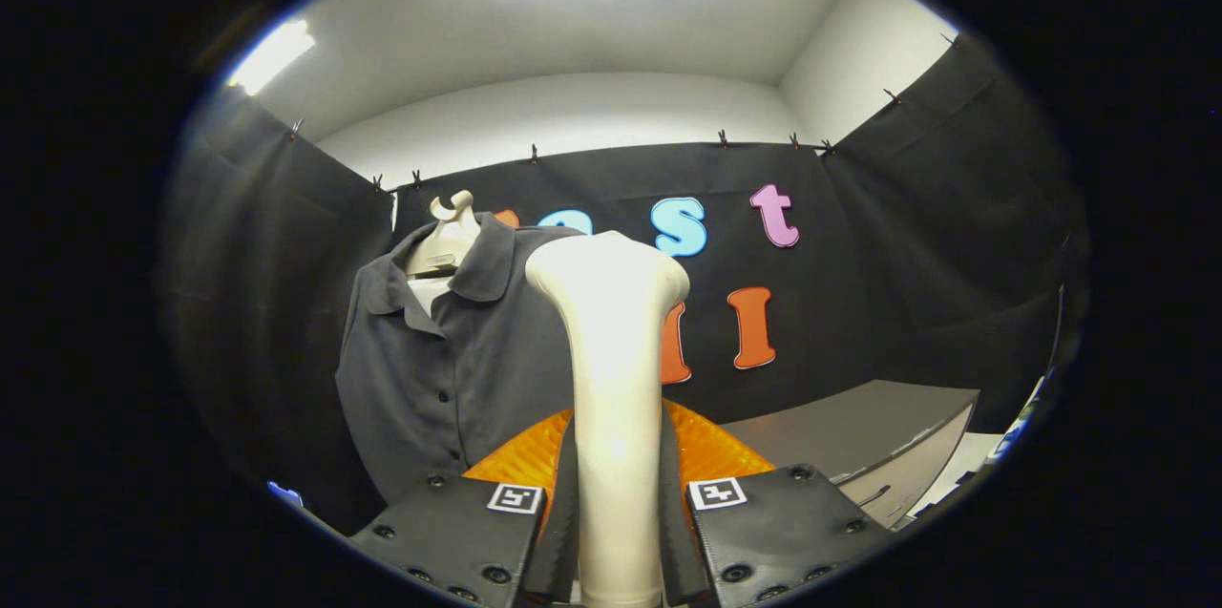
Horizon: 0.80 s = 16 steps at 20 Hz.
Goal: Iron the clothes twice with a garment steamer, once on the left side and once on the right side.
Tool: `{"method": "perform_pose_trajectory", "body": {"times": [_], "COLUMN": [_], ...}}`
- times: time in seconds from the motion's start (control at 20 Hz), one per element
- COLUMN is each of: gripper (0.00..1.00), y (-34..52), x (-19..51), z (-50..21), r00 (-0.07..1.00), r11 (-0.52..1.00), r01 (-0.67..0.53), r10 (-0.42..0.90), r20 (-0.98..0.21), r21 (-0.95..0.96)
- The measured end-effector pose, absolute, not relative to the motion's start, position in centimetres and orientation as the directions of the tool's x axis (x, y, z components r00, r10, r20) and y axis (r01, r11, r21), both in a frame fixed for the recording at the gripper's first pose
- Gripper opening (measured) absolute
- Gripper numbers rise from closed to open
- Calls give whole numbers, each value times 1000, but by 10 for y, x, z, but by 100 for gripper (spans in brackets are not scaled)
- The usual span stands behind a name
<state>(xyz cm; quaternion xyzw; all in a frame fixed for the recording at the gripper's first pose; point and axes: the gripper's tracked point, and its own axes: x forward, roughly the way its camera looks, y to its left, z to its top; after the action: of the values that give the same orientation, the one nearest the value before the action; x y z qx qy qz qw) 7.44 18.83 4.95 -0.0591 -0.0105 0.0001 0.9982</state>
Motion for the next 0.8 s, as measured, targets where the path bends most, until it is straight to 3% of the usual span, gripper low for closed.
{"method": "perform_pose_trajectory", "body": {"times": [0.8], "gripper": [42], "y": [282], "x": [119], "z": [-3], "r00": [999], "r11": [975], "r01": [11], "r10": [-4], "r20": [31], "r21": [-223]}}
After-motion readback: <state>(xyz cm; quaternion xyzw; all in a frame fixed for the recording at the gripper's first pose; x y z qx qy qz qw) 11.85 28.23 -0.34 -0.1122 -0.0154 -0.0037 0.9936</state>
